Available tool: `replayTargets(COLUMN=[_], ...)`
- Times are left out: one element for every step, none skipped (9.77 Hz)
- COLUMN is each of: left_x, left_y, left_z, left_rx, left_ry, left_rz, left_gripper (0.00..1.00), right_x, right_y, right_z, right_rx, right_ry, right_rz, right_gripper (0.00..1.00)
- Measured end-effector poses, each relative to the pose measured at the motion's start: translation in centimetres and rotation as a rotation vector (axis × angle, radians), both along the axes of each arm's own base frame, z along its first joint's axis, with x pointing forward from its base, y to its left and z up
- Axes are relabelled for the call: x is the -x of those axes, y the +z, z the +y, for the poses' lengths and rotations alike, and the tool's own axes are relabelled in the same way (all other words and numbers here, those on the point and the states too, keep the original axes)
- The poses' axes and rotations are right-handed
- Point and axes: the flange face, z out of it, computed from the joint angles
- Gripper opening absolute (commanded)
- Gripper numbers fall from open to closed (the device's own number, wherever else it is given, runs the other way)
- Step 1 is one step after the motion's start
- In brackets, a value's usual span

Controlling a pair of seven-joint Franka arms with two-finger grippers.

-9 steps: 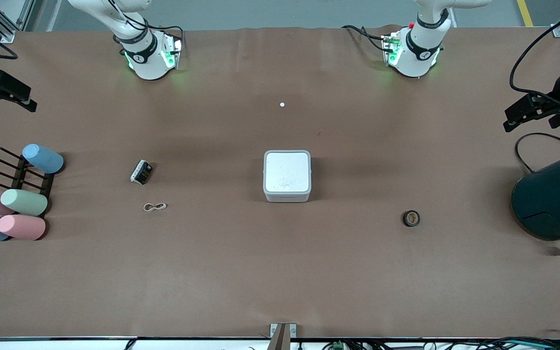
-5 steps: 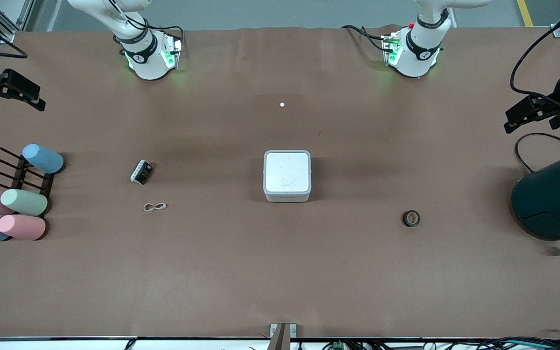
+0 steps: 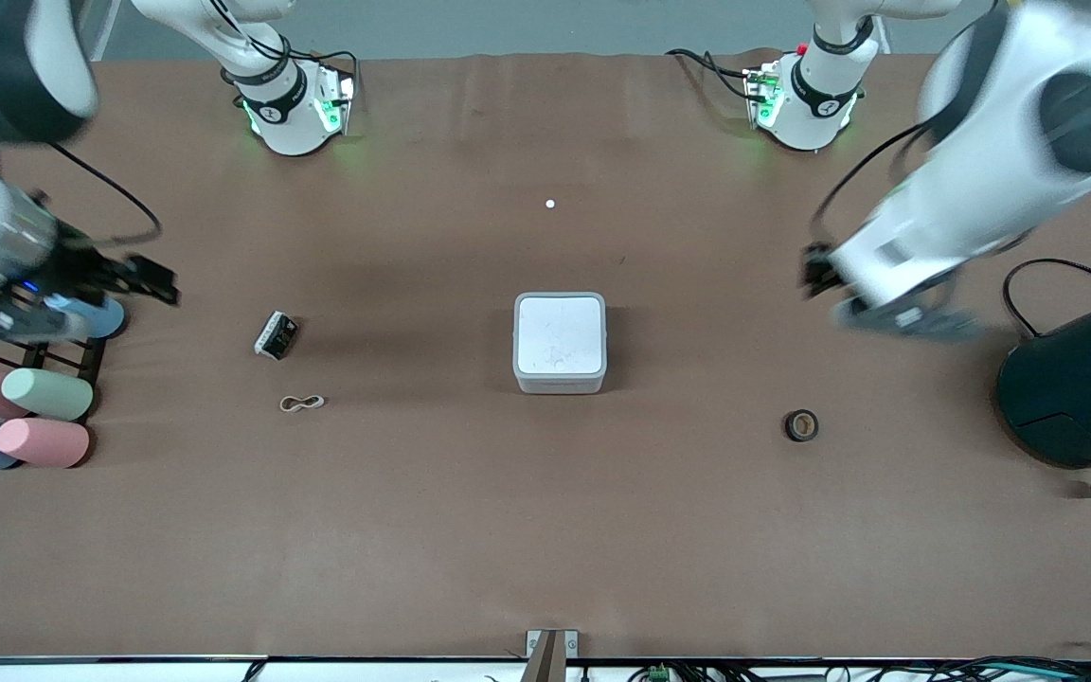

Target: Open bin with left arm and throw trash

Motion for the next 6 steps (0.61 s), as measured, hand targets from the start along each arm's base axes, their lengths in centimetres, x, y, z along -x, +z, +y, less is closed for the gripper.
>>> replayTargets(left_x=[-0.9, -1.2, -1.1, -1.0, -0.8, -0.4], left_y=[-4.2, -7.3, -9.4, -11.0, -12.6, -14.4], left_z=[-5.3, -9.9, -13.4, -15.7, -17.4, -18.7], left_rx=[0.033, 0.064, 0.125, 0.196, 0.238, 0.248], left_ry=[-0.004, 0.008, 0.047, 0.085, 0.101, 0.118], left_rz=[-0.02, -0.038, -0.047, -0.051, -0.056, -0.052], left_gripper=[0.0, 0.0, 0.0, 0.0, 0.0, 0.0], right_x=[0.2, 1.0, 2.2, 3.3, 4.1, 4.6], right_y=[-5.1, -9.6, -13.5, -16.7, -19.4, -22.0], right_z=[-0.1, -0.2, -0.3, -0.4, -0.6, -0.7], right_rx=[-0.002, -0.001, 0.0, 0.003, 0.005, 0.007], right_ry=[-0.008, -0.016, -0.022, -0.026, -0.031, -0.035], right_rz=[-0.01, -0.027, -0.034, -0.032, -0.032, -0.021], right_gripper=[1.0, 1.0, 1.0, 1.0, 0.99, 0.95])
